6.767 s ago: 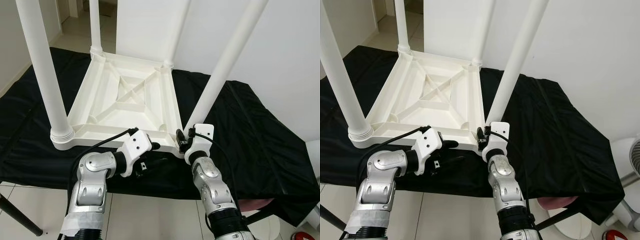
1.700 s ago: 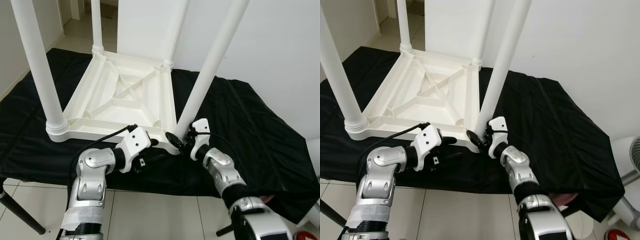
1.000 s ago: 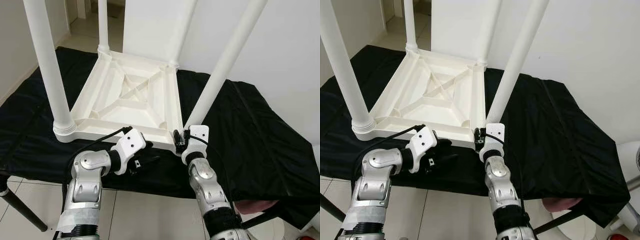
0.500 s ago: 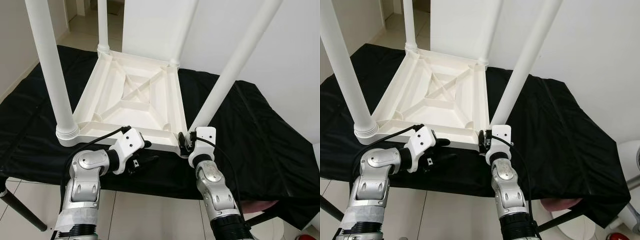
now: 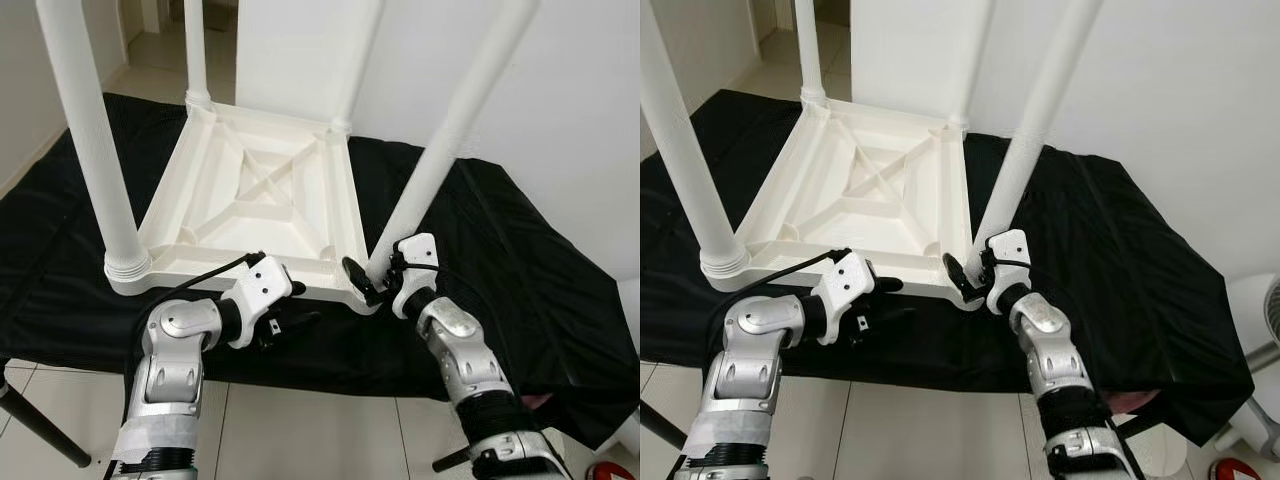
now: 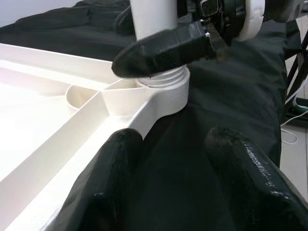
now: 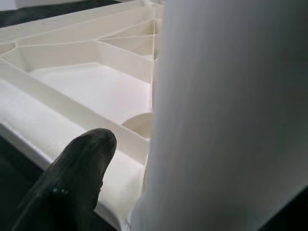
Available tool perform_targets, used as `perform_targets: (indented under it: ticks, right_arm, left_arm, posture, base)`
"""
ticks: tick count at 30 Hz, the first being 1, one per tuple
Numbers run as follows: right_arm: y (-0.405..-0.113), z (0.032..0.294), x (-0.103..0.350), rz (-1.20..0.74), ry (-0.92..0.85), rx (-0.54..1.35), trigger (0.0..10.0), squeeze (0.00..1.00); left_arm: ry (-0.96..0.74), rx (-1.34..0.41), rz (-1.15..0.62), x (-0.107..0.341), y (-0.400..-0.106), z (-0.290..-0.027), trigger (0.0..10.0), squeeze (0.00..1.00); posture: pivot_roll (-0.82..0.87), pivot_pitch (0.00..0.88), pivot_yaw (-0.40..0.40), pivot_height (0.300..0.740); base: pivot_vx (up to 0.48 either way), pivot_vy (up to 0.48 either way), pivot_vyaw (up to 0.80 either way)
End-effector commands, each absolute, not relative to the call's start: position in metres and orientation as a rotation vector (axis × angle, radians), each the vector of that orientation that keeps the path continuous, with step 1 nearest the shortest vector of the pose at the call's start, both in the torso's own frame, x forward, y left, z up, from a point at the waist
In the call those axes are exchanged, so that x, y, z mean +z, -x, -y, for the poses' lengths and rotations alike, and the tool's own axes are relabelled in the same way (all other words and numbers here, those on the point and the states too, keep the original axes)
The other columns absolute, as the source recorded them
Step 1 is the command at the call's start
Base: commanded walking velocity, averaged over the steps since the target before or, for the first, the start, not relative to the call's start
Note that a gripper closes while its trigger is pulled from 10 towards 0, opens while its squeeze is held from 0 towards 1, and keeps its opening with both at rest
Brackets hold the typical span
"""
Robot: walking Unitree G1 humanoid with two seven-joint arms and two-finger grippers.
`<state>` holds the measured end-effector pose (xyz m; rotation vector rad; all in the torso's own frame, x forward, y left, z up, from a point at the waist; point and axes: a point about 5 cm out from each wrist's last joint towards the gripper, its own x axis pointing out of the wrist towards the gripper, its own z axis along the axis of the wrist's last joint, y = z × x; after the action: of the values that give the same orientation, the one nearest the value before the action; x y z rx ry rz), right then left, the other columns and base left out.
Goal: Building children table
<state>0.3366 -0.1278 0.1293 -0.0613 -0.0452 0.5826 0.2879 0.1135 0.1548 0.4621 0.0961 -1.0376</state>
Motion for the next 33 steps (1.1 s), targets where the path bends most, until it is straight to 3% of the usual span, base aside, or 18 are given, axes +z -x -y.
perform_targets:
  ticks: [1,7,8,11,12,24,25,27,28,33]
  right_arm:
    - [-0.339,0.129,0.127,0.027,0.07,0.621,10.0,0.0]
    - [-0.346,0.124,0.125,-0.012,0.087,0.676,10.0,0.0]
    - [-0.349,0.123,0.123,-0.026,0.09,0.689,4.9,0.0]
    - [-0.349,0.123,0.123,-0.026,0.09,0.689,4.9,0.0]
    - [-0.35,0.123,0.121,-0.044,0.086,0.706,0.0,0.0]
    - [-0.348,0.133,0.11,-0.062,0.043,0.733,0.0,0.0]
    - [-0.348,0.135,0.11,-0.06,0.038,0.714,6.1,0.0]
    - [-0.348,0.135,0.11,-0.058,0.034,0.7,6.1,0.0]
    - [-0.348,0.137,0.11,-0.069,0.039,0.647,10.0,0.0]
    - [-0.349,0.139,0.11,-0.063,0.058,0.497,10.0,0.0]
  left_arm:
    - [-0.457,-0.732,-0.026,0.16,-0.302,-0.116,10.0,0.0]
    - [-0.46,-0.732,-0.022,0.161,-0.302,-0.115,10.0,0.0]
    - [-0.46,-0.731,-0.021,0.162,-0.303,-0.115,10.0,0.0]
    - [-0.46,-0.731,-0.021,0.162,-0.303,-0.115,10.0,0.0]
    - [-0.46,-0.729,-0.02,0.162,-0.303,-0.115,10.0,0.0]
    - [-0.456,-0.743,-0.023,0.161,-0.302,-0.112,10.0,0.0]
    - [-0.457,-0.744,-0.024,0.161,-0.303,-0.112,10.0,0.0]
    - [-0.457,-0.745,-0.024,0.161,-0.303,-0.112,10.0,0.0]
    - [-0.457,-0.745,-0.025,0.161,-0.303,-0.112,10.0,0.0]
    - [-0.454,-0.745,-0.028,0.16,-0.302,-0.113,10.0,0.0]
  posture:
    - [0.08,0.0,-0.149,0.74]
    - [0.08,0.0,-0.146,0.74]
    - [0.09,0.0,-0.147,0.74]
    - [0.09,0.0,-0.147,0.74]
    - [0.09,0.0,-0.148,0.74]
    - [0.08,0.0,-0.136,0.74]
    - [0.08,0.0,-0.136,0.74]
    - [0.08,0.0,-0.136,0.74]
    - [0.07,0.0,-0.137,0.74]
    - [0.07,0.0,-0.139,0.74]
  base:
    - [0.0,0.0,0.0]
    - [0.0,0.0,0.0]
    - [0.0,0.0,0.0]
    - [0.0,0.0,0.0]
    - [0.0,0.0,0.0]
    - [0.0,0.0,0.0]
    - [0.0,0.0,0.0]
    - [0.0,0.0,0.0]
    - [0.0,0.0,0.0]
    - [0.0,0.0,0.0]
